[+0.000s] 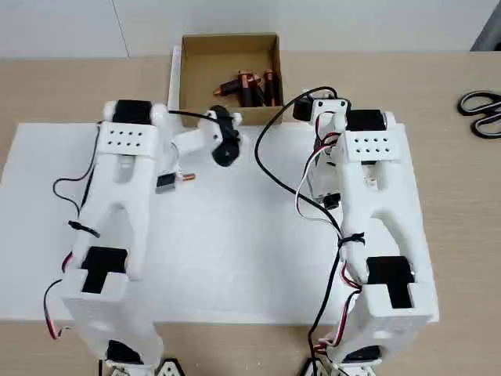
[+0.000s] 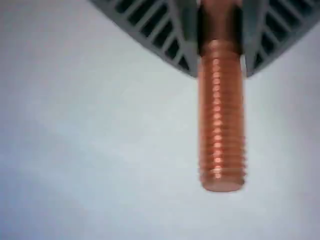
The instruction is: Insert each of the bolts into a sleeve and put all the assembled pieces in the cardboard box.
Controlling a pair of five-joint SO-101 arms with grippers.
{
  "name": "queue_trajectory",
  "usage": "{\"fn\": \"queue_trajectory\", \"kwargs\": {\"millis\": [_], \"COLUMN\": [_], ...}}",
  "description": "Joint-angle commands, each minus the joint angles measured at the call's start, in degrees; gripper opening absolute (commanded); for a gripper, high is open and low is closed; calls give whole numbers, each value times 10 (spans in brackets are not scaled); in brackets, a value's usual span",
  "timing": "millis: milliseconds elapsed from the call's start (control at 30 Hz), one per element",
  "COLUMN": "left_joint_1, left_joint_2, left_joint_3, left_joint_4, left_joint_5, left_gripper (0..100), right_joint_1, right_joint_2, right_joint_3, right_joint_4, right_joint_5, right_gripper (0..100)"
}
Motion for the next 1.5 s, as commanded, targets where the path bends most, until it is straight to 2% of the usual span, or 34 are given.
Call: {"fn": "queue_trajectory", "kwargs": {"millis": [0, 200, 433, 567, 700, 933, 1133, 1200, 1467], "left_joint_1": [-14, -11, -13, -12, -16, -16, -17, -17, -16], "left_joint_2": [6, 66, 118, 139, 135, 50, -84, -131, -260], "left_joint_3": [1, 0, 0, 0, 0, 0, 0, 0, 3], "left_joint_4": [-56, -101, -105, -105, -103, -100, -101, -92, 51], "left_joint_5": [-14, -14, -12, -12, -12, -7, 92, 147, 393], "left_gripper": [7, 10, 17, 91, 161, 171, 171, 171, 171], "right_joint_1": [1, 4, 2, 1, 1, 0, 0, 0, 1], "right_joint_2": [-34, -34, -34, -34, -34, -37, -38, -38, -38], "right_joint_3": [-2, -2, -2, -2, -2, -3, -4, -4, -4], "right_joint_4": [7, 7, 7, 7, 7, 7, 7, 7, 20], "right_joint_5": [0, 0, 0, -1, -1, 0, 1, 1, 3], "right_gripper": [4, 4, 4, 4, 4, 4, 4, 4, 4]}}
